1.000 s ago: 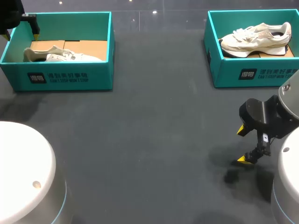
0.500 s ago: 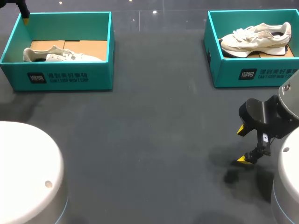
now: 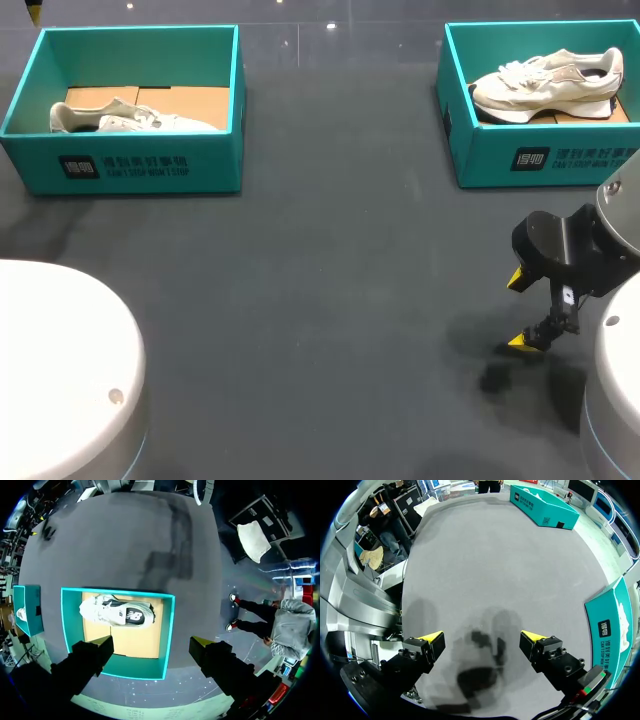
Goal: Take the shoe out of the shoebox, open the shoe tongue, remove and reinsert the insole, then place the shoe into the shoebox
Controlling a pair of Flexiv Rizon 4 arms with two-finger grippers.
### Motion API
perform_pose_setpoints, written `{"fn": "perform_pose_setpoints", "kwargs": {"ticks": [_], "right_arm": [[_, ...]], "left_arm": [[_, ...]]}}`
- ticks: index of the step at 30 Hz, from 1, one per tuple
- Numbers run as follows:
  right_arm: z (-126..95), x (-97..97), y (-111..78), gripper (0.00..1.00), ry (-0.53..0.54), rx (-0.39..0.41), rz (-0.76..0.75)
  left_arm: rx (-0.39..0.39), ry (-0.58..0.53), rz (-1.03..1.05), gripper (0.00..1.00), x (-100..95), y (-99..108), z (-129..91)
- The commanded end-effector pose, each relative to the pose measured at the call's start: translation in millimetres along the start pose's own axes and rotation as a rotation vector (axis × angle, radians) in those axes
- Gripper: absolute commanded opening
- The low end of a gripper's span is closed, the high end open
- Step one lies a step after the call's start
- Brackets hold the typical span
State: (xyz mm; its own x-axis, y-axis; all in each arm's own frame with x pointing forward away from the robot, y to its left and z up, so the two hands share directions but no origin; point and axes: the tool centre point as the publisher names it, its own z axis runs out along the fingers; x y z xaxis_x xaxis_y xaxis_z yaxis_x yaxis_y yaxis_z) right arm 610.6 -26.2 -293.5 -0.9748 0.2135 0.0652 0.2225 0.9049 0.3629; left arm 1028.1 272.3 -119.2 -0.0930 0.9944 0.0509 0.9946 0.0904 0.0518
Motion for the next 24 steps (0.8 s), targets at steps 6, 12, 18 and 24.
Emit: {"fn": "perform_pose_setpoints", "kwargs": {"ticks": [6, 12, 18, 24], "right_arm": [[0, 2.3, -1.1, 1.00, -0.004, -0.001, 0.000], [0, 2.3, -1.1, 1.00, -0.004, -0.001, 0.000], [-11, -5.9, 4.4, 1.00, 0.005, 0.028, -0.019], [-31, -32.0, 11.1, 1.00, 0.018, 0.085, 0.030]], "left_arm": [[-0.009, -0.004, 0.001, 1.00, 4.2, -6, -4], [-0.009, -0.004, 0.001, 1.00, 4.2, -6, -4], [-0.009, -0.004, 0.001, 1.00, 4.2, -6, -4], [-0.009, -0.004, 0.001, 1.00, 4.2, -6, -4]]}}
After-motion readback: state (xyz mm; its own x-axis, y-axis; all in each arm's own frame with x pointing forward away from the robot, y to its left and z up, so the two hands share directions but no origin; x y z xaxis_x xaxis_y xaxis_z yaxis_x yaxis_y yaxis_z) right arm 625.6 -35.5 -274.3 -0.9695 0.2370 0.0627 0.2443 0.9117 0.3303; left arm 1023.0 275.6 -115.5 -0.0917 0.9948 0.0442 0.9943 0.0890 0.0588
